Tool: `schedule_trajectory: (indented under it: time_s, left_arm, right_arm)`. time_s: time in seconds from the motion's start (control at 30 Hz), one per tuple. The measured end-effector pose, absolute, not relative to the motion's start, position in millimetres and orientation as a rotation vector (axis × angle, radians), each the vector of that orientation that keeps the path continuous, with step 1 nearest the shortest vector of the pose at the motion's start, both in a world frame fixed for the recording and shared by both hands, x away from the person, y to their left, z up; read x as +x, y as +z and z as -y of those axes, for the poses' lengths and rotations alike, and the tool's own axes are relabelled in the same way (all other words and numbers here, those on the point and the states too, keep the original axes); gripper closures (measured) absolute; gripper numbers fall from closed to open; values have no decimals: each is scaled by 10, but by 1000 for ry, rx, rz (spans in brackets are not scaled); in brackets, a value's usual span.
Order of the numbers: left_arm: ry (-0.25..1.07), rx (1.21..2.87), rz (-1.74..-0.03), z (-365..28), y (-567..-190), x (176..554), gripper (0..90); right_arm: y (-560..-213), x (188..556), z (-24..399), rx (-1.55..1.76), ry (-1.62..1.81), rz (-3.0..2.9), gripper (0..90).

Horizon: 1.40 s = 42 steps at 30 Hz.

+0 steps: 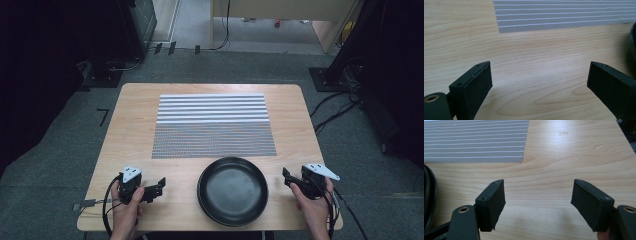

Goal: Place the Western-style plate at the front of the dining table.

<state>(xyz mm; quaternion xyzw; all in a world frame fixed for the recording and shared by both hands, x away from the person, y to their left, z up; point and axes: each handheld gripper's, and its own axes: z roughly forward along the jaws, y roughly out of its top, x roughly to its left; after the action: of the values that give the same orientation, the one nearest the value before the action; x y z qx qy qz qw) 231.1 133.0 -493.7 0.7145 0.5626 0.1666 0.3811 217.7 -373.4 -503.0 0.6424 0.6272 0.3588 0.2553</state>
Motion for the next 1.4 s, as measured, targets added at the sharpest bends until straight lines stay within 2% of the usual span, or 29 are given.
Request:
schedule_trajectory:
  time_s: [1.07,1.17,1.2,1.27,1.33,1.37,1.4]
  left_arm:
    - [335,1859,-1305,-531,-4963,2267,58]
    - [321,1861,-1294,-477,-4956,2260,68]
    - [321,1861,-1294,-477,-4956,2260,114]
    - [334,1860,-1300,-448,-4955,2254,148]
    - [338,1854,-1302,-439,-4952,2252,176]
    - [321,1837,-1297,-456,-4936,2247,175]
    - [321,1837,-1297,-456,-4936,2247,175]
  right_arm:
    - [-4967,1989,3369,1721,1212,-1795,319]
    - [-4953,1933,3334,1700,1242,-1795,313]
    - [-4953,1933,3334,1700,1242,-1795,313]
    - [-4949,1914,3305,1691,1256,-1816,316]
    - [-4955,1897,3264,1680,1253,-1829,340]
    - [-4961,1882,3225,1670,1260,-1841,411]
    - [-4961,1882,3225,1670,1260,-1841,411]
